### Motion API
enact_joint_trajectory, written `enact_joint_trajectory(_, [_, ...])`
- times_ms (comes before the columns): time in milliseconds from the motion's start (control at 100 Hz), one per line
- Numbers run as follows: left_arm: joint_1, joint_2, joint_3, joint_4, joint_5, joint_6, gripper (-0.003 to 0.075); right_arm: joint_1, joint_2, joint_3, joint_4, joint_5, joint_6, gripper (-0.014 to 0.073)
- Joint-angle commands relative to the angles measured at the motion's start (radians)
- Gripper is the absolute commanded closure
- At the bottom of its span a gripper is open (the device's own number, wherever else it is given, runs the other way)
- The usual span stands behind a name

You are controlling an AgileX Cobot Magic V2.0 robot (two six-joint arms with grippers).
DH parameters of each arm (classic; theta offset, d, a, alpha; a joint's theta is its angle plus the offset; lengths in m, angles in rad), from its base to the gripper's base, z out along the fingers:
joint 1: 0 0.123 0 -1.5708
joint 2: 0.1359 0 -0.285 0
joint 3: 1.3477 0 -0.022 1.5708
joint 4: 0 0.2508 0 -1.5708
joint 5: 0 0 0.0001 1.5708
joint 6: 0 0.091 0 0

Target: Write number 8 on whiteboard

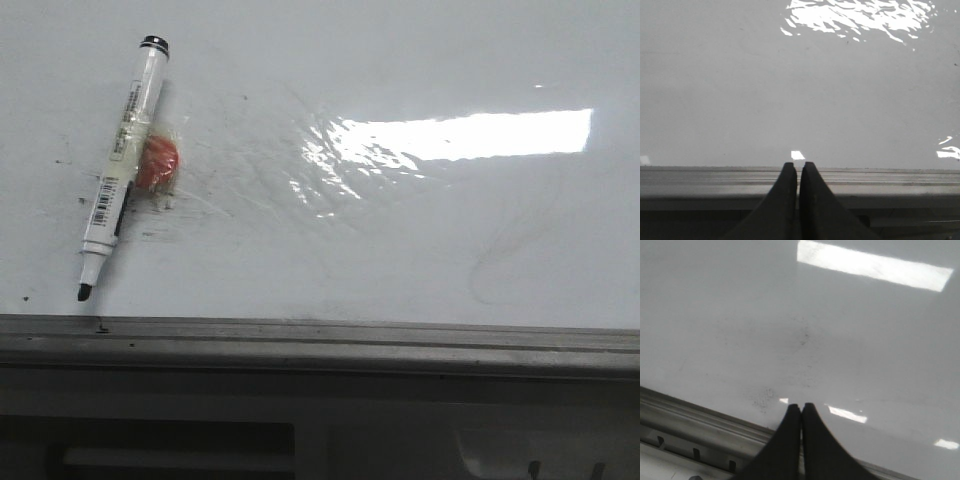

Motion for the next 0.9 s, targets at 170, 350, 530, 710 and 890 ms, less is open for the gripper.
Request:
enact_joint_trajectory(170, [-0.001,-0.03,0.032,0.005,-0.041,-0.006,0.0741,-0.006,-0.021,0.014,-0.01,-0.024,-0.004,0.0657])
enact_joint_trajectory(350, [-0.001,-0.03,0.032,0.005,-0.041,-0.006,0.0741,-0.006,-0.021,0.014,-0.01,-0.029,-0.004,0.0657])
enact_joint_trajectory(530, [-0.001,-0.03,0.032,-0.013,-0.043,0.002,0.0741,-0.006,-0.021,0.014,-0.016,-0.124,-0.004,0.0657])
enact_joint_trajectory(710, [-0.001,-0.03,0.032,-0.211,-0.096,0.002,0.0741,-0.006,-0.021,0.014,-0.014,-0.261,-0.004,0.0657])
enact_joint_trajectory(890, [-0.001,-0.03,0.032,-0.524,-0.12,0.002,0.0741,-0.006,-0.021,0.014,0.134,-0.382,-0.004,0.0657])
